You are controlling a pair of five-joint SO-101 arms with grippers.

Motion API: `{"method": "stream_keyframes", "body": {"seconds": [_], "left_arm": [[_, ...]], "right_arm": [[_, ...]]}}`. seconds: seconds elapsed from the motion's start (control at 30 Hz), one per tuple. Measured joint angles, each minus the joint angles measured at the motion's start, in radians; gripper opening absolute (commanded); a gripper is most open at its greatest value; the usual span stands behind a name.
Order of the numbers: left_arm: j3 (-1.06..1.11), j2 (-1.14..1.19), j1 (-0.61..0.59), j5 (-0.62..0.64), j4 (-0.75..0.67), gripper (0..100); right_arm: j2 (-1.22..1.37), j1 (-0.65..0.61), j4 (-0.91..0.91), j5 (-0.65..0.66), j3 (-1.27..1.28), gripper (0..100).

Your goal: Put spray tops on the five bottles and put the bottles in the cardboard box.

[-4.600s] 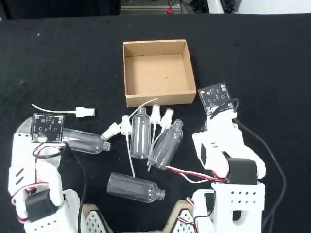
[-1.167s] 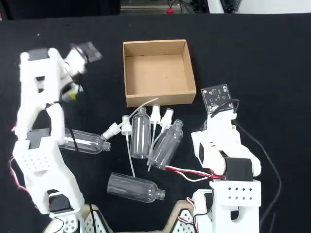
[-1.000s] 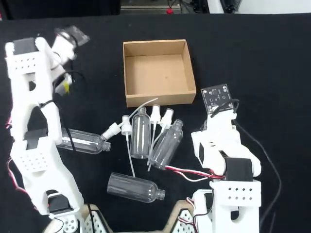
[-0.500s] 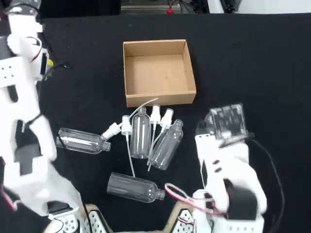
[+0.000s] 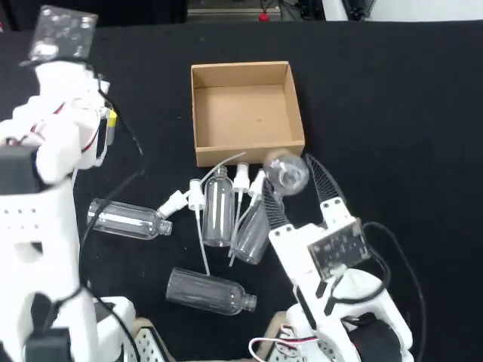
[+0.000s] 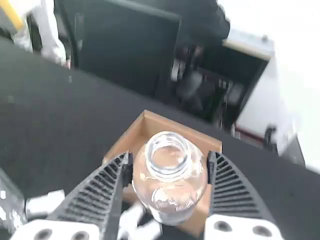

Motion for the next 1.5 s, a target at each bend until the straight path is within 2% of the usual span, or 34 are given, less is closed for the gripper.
{"method": "stream_keyframes", "body": {"seconds": [0.17, 0.37, 0.5, 0.67, 0.93, 1.03, 1.2, 1.4, 1.5], "left_arm": [[0.245, -0.150, 0.021, 0.149, -0.278, 6], [0.502, -0.351, 0.167, 0.307, -0.577, 6], [0.655, -0.514, 0.296, 0.319, -0.726, 6], [0.864, -0.713, 0.399, 0.324, -0.945, 6], [1.108, -0.841, 0.440, 0.325, -1.316, 6], [1.137, -0.833, 0.483, 0.325, -1.384, 6], [1.138, -0.787, 0.629, 0.319, -1.402, 6], [1.138, -0.755, 0.684, 0.144, -1.402, 6], [1.138, -0.755, 0.703, 0.123, -1.402, 6]], "right_arm": [[0.083, -0.078, -0.189, -0.080, 0.055, 17.0], [0.244, -0.138, -0.272, -0.120, 0.121, 16.9], [0.367, -0.143, -0.276, -0.120, 0.120, 16.9], [0.483, -0.143, -0.276, -0.173, 0.120, 16.9], [0.471, -0.146, -0.276, -0.192, 0.120, 16.9], [0.430, -0.146, -0.276, -0.192, 0.120, 16.9], [0.400, -0.146, -0.273, -0.192, 0.120, 16.9], [0.391, -0.146, -0.259, -0.192, 0.120, 16.9], [0.391, -0.146, -0.259, -0.192, 0.120, 16.9]]}}
